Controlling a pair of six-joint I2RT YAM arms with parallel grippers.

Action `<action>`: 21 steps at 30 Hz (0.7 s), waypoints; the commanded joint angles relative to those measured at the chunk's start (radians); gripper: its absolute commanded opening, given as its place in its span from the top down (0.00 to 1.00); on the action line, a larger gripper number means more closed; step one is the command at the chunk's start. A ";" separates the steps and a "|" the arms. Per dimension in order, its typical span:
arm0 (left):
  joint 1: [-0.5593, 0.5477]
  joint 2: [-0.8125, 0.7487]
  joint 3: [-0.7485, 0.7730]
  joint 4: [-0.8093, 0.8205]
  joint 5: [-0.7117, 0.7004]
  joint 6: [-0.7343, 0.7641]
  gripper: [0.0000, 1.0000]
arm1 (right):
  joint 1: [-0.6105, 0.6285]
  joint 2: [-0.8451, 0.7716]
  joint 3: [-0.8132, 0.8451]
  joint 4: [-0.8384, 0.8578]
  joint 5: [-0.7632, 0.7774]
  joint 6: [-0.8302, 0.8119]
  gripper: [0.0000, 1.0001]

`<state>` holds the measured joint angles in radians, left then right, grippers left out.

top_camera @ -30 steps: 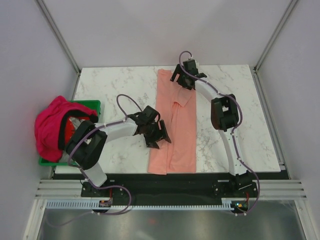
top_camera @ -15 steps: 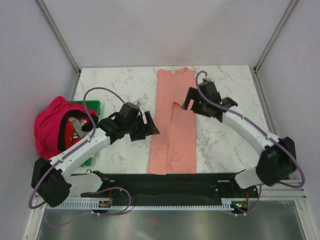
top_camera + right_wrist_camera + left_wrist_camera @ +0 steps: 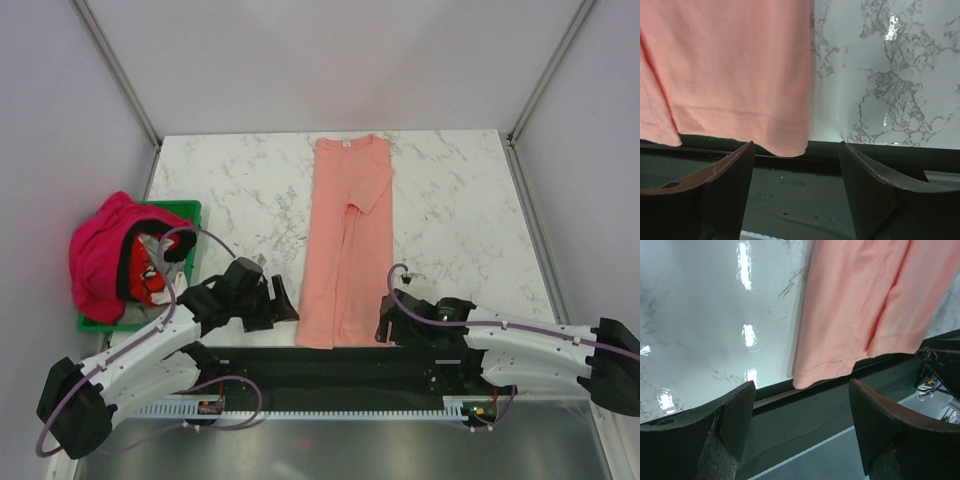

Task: Fold and stack the t-shirts
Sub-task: Fold the tshirt

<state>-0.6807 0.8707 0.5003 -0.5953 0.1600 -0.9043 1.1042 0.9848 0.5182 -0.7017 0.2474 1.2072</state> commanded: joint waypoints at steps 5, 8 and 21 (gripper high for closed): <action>-0.036 0.014 -0.106 0.086 0.033 -0.087 0.22 | 0.011 0.084 -0.043 0.116 0.065 0.083 0.30; -0.048 0.028 -0.135 0.129 0.042 -0.103 0.25 | 0.011 0.117 -0.041 0.133 0.076 0.075 0.35; -0.155 0.207 -0.120 0.238 0.018 -0.153 0.37 | 0.011 0.086 -0.076 0.137 0.101 0.094 0.95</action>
<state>-0.8154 1.0229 0.3779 -0.3851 0.2077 -1.0195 1.1156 1.0786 0.4625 -0.5606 0.2981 1.2858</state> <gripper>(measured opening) 0.651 0.102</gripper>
